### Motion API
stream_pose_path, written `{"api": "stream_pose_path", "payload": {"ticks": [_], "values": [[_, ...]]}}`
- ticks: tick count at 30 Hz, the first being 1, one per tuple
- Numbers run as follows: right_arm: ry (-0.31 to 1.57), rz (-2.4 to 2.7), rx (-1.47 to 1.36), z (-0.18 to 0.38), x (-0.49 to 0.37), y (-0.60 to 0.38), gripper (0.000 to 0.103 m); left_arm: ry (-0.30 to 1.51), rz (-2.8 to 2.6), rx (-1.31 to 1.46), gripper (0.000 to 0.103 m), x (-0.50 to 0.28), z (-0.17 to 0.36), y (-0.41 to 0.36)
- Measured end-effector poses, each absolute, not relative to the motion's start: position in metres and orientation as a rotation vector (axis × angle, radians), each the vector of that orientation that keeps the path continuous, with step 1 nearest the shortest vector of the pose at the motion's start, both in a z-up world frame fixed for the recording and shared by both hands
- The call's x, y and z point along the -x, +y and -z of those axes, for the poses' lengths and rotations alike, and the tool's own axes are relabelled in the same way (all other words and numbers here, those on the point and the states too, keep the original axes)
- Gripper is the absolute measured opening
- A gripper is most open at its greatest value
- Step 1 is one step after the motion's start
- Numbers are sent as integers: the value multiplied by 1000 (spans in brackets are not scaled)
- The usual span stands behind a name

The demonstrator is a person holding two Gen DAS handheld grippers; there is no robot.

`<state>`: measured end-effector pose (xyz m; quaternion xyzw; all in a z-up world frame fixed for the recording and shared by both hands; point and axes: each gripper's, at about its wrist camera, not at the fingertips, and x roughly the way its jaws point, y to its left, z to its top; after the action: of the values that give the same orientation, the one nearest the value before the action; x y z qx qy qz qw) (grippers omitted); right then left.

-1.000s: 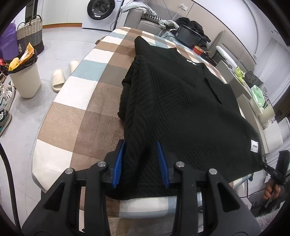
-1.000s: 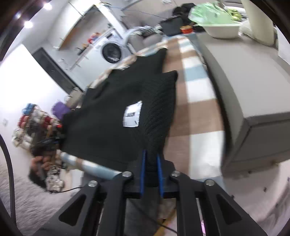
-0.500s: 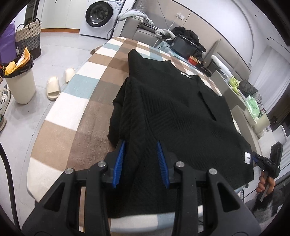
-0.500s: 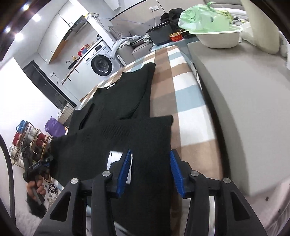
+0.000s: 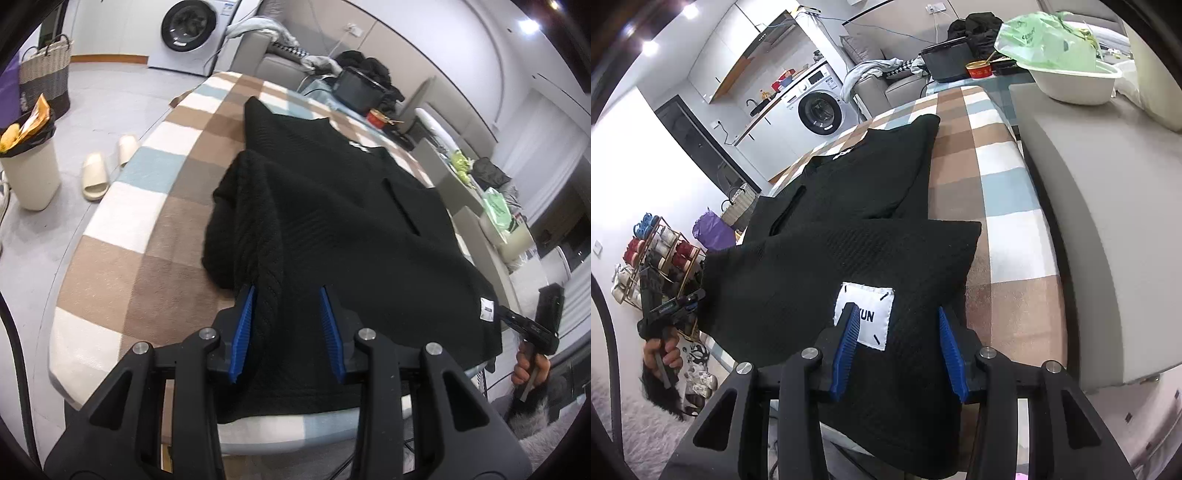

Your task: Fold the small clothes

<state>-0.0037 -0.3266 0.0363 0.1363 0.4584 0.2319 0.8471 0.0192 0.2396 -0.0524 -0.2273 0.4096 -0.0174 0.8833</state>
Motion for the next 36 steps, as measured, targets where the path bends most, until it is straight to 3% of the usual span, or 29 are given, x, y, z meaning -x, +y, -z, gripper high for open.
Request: {"api": "stream_pose_path", "payload": {"ticks": [7,10,12,15,25,36], "values": [[995,-410,-253,-24,5,-329,44,867,-7,477,31,-42,63,234],[978,-412,-232,-25,11,-324,28,862,-9,503,31,-51,68,235],[949,-413,-198,-29,15,-320,11,858,-17,488,18,-55,68,233],[883,-395,-158,-44,24,-317,4,834,9,490,8,-50,61,234],[609,-589,-389,-91,42,-332,3,648,85,679,3,-2,32,267],[519,-498,-490,-104,1,-322,3,554,67,710,0,-16,12,304]]}}
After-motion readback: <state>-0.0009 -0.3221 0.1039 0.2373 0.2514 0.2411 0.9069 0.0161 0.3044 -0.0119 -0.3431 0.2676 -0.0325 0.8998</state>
